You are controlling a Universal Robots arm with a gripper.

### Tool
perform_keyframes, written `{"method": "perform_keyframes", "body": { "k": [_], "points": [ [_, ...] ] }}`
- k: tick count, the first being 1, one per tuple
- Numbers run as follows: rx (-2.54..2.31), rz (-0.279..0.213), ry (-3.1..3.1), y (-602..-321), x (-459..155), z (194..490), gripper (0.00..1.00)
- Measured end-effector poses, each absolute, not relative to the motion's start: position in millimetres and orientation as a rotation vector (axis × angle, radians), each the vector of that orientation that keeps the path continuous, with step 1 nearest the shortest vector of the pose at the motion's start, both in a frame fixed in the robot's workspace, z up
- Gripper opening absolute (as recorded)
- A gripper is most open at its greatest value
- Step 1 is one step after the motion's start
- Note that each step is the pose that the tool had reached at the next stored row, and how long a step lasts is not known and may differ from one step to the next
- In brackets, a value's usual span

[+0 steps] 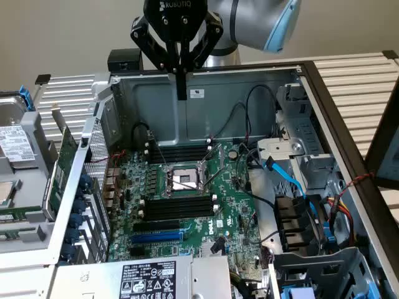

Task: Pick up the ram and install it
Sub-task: 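Reach for the ram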

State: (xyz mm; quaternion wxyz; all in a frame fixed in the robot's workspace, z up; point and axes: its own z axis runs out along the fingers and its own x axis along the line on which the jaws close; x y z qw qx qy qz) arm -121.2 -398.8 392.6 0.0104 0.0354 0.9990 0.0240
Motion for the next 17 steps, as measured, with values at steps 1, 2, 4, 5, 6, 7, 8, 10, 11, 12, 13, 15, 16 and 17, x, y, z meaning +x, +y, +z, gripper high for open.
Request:
{"method": "perform_keyframes", "body": {
  "k": [1, 2, 4, 5, 6, 7, 8, 10, 11, 12, 13, 15, 16, 17],
  "points": [
    [0.11, 0.075, 3.118, -398.8, -121.2, 392.6, 0.1],
    [0.11, 0.075, 3.118, -398.8, -121.2, 392.6, 0.1],
    [0.11, 0.075, 3.118, -398.8, -121.2, 392.6, 0.1],
    [0.11, 0.075, 3.118, -398.8, -121.2, 392.6, 0.1],
    [0.11, 0.075, 3.118, -398.8, -121.2, 392.6, 0.1],
    [0.11, 0.075, 3.118, -398.8, -121.2, 392.6, 0.1],
    [0.11, 0.075, 3.118, -398.8, -121.2, 392.6, 0.1],
    [0.11, 0.075, 3.118, -398.8, -121.2, 392.6, 0.1],
    [0.11, 0.075, 3.118, -398.8, -121.2, 392.6, 0.1],
    [0.11, 0.075, 3.118, -398.8, -121.2, 392.6, 0.1],
    [0.11, 0.075, 3.118, -398.8, -121.2, 392.6, 0.1],
    [0.11, 0.075, 3.119, -398.8, -122.7, 392.6, 0.1],
    [0.11, 0.075, 3.119, -398.8, -125.6, 392.7, 0.1],
    [0.11, 0.075, 3.119, -398.8, -129.7, 392.6, 0.1]
  ]
}}
